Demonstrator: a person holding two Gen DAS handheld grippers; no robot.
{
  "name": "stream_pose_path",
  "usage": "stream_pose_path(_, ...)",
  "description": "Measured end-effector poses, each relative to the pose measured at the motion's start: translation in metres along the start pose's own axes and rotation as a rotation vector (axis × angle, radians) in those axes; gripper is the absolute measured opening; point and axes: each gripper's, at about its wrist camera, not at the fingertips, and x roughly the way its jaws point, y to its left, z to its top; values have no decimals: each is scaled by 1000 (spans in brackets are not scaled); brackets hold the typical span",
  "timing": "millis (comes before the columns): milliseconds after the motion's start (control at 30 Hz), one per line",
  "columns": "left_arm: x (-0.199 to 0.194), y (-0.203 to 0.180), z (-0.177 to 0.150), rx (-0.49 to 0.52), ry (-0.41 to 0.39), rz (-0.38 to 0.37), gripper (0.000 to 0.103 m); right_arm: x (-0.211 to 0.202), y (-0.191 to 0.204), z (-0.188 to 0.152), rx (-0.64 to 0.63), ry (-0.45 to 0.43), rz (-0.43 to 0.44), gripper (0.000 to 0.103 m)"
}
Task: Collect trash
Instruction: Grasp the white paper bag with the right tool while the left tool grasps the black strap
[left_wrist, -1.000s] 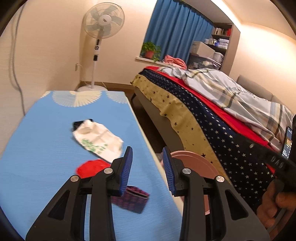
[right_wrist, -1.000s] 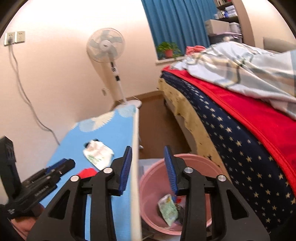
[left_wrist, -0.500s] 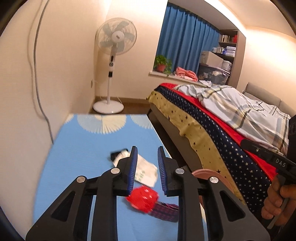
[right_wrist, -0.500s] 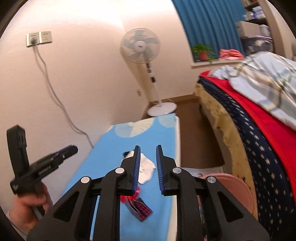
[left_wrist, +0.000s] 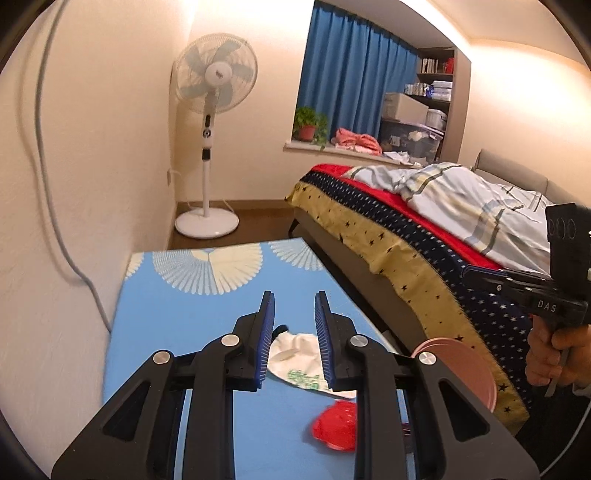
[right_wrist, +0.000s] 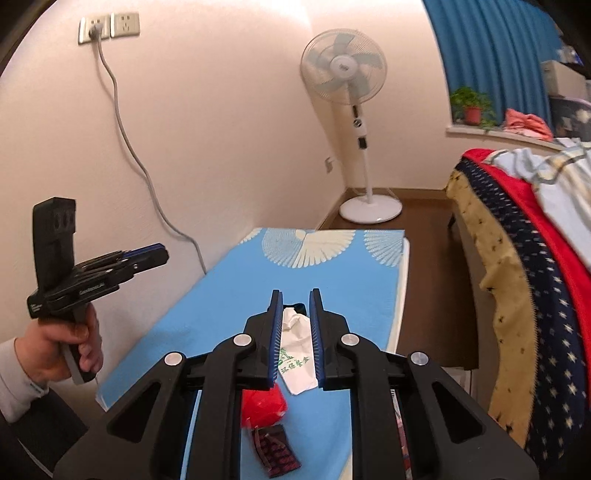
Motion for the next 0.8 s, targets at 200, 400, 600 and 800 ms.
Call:
stream_pose_path(200, 54, 27, -18, -22, 55, 5, 22, 61, -23, -18, 55, 73, 28, 15)
stream_pose_path(400, 100, 50, -39, -32, 121, -2, 22, 122, -31, -39, 78, 167, 47, 15)
stream_pose_path(600, 137, 76, -56, -102, 176, -1, 22, 173, -34, -47, 77, 221, 78, 20)
stream_pose_path(800, 162, 78, -68, -121, 223, -49, 23, 204, -31, -52, 50, 291, 123, 45)
